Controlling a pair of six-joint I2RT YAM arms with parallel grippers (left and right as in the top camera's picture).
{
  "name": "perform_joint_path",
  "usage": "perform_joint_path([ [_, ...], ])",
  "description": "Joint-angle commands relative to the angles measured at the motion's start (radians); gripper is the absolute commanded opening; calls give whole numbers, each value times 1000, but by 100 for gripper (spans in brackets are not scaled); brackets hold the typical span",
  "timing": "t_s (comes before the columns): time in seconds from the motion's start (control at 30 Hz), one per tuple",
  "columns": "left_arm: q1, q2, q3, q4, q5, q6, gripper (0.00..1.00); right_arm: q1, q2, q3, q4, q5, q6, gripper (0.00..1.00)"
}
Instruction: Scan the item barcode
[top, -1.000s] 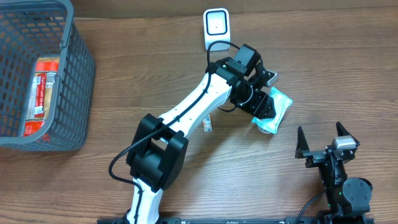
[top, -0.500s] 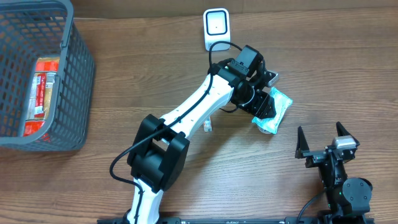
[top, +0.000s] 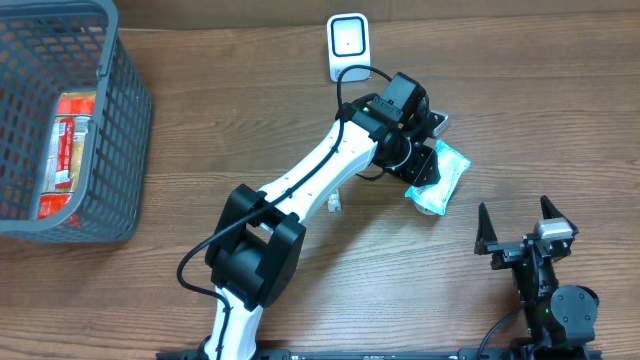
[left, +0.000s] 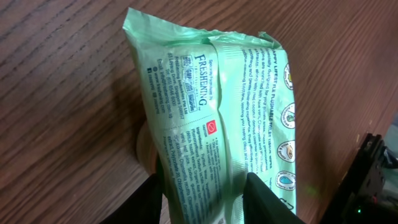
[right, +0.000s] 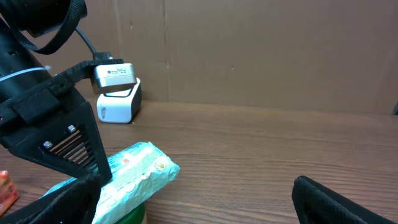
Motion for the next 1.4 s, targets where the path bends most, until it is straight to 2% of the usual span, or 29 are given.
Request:
perform_joint_path([
  [0.0,-8,2,-13,3,-11,-7,32,-1,-7,-11,5,9,-5,100],
  [0.27,-8,2,-53,11,-14,-6,31,-1,-7,-11,5,9,-5,100],
  [0.5,7,-10,-23,10,-13,-6,4,-1,-7,-11,5,9,-4,100],
  [1.17,134,-156,23,-88,-15,-53,4,-1,-7,-11,5,9,-4,100],
  [1.37,142,-154,9,-181,-182,-130,4,-1,-7,-11,5,9,-5,100],
])
